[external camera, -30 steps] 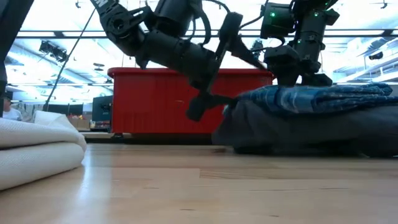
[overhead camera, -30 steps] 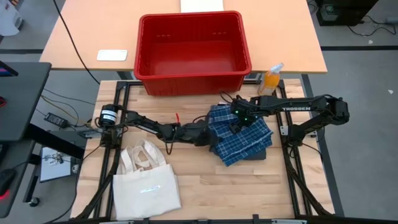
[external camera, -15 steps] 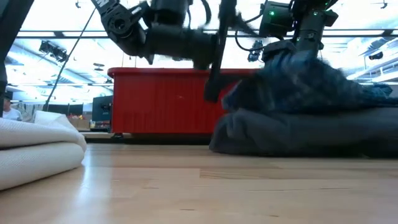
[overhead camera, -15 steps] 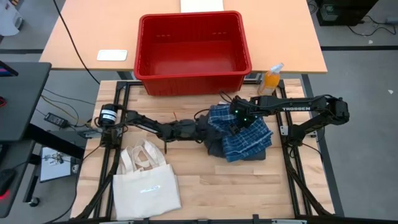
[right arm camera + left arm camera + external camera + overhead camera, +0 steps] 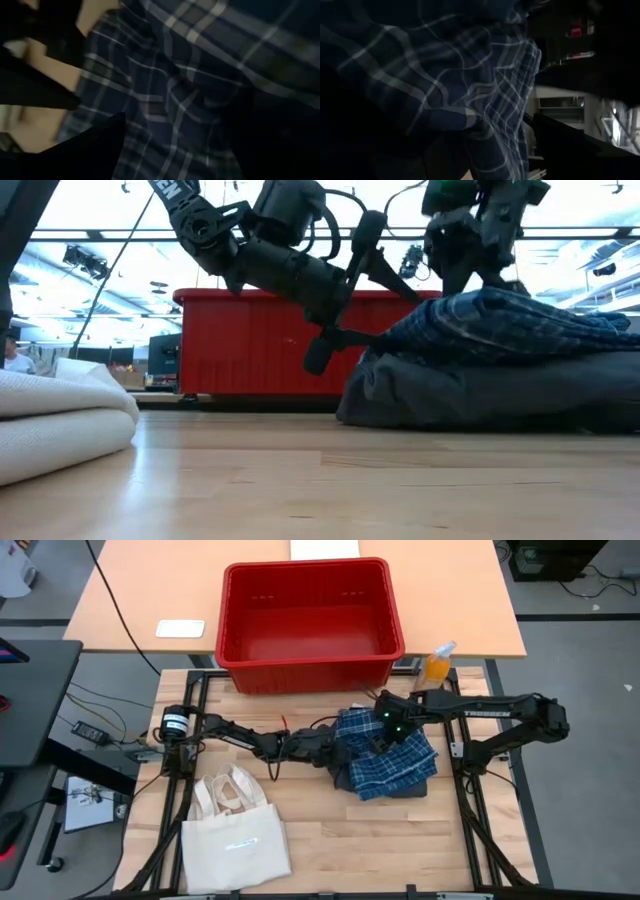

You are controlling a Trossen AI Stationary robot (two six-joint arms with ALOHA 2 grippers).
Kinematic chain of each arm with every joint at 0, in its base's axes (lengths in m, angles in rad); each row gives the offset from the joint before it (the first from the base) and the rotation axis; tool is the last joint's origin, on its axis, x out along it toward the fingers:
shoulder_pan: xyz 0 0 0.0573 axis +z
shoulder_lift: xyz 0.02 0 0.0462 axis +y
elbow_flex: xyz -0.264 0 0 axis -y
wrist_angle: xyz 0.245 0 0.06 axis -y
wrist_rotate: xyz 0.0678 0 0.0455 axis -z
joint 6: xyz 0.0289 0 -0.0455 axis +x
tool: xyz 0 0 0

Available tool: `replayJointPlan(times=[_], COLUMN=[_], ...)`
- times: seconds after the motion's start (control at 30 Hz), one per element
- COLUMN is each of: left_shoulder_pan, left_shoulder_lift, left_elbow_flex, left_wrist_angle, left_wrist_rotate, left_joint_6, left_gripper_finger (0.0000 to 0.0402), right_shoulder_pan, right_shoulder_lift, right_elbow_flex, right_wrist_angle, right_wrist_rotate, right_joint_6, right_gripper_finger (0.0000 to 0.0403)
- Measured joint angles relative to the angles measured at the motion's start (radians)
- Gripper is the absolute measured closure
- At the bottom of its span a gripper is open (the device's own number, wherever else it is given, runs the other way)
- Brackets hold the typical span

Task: Fold laundry
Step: Remove the blue shorts from the red organizer bin

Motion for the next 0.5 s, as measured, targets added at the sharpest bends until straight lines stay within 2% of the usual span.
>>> replayJointPlan(times=[0.17,0.3,0.4,0.5], left_shoulder_pan=[-0.001,0.000,-0.001,0.001], left_shoulder_lift=[0.000,0.000,0.000,0.000], left_elbow_flex=[0.000,0.000,0.000,0.000], left_wrist_angle=[-0.008,-0.021,-0.022,-0.021], left_wrist_rotate=[0.003,0.022,0.024,0.019], left_joint_6=[0.037,0.043,0.069,0.109], left_gripper_finger=[0.0136,0.0136,0.0136,0.0143], right_shoulder_pan=[0.000,0.004,0.070,0.170], right_shoulder_lift=[-0.067,-0.109,-0.146,-0.179], right_elbow_flex=[0.078,0.069,0.069,0.069], right_wrist_angle=[-0.164,-0.193,-0.167,-0.151], right_wrist_rotate=[0.035,-0.038,-0.060,0.010], right_joint_6=[0.032,0.019,-0.023,-0.030], right_gripper_finger=[0.0057,0.0057,0.0057,0.0057])
